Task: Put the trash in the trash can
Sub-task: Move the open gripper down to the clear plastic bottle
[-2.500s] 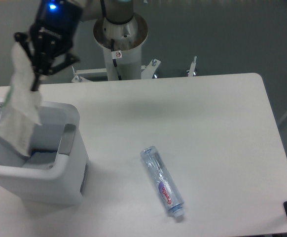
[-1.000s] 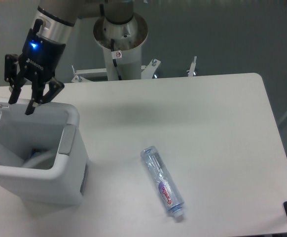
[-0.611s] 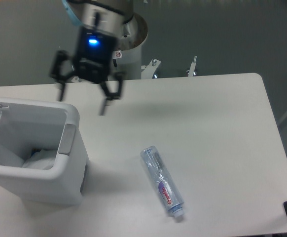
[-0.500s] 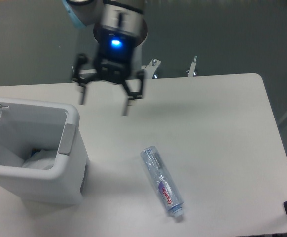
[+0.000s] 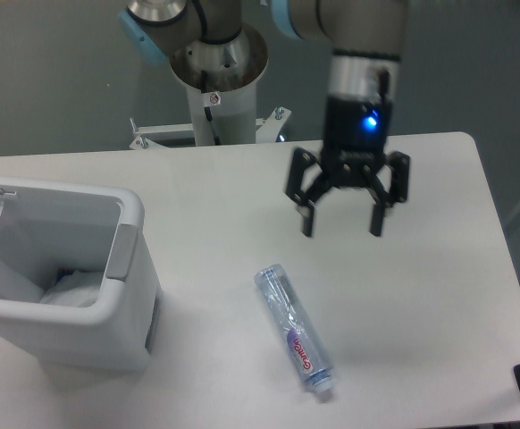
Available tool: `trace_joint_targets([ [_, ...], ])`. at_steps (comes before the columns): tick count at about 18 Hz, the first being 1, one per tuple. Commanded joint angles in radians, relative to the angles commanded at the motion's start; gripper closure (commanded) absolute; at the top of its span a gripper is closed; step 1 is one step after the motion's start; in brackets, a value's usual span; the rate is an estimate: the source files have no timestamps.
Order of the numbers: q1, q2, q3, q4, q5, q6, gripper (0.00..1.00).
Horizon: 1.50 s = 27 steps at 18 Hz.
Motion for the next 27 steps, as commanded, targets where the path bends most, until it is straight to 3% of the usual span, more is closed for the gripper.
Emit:
trace_joint_targets([
  [3,-0.002,-0.095,0.031,0.0,0.02,0.0,0.0],
  [9,-0.041,-0.268,0.152,-0.002,0.094,-0.061,0.0],
  [16,-0.121,-0.397,0.221,-0.002,0.184,-0.044,0.0],
  [27,-0.196,-0.428,0.204,-0.002,0.244,-0.048,0.0],
])
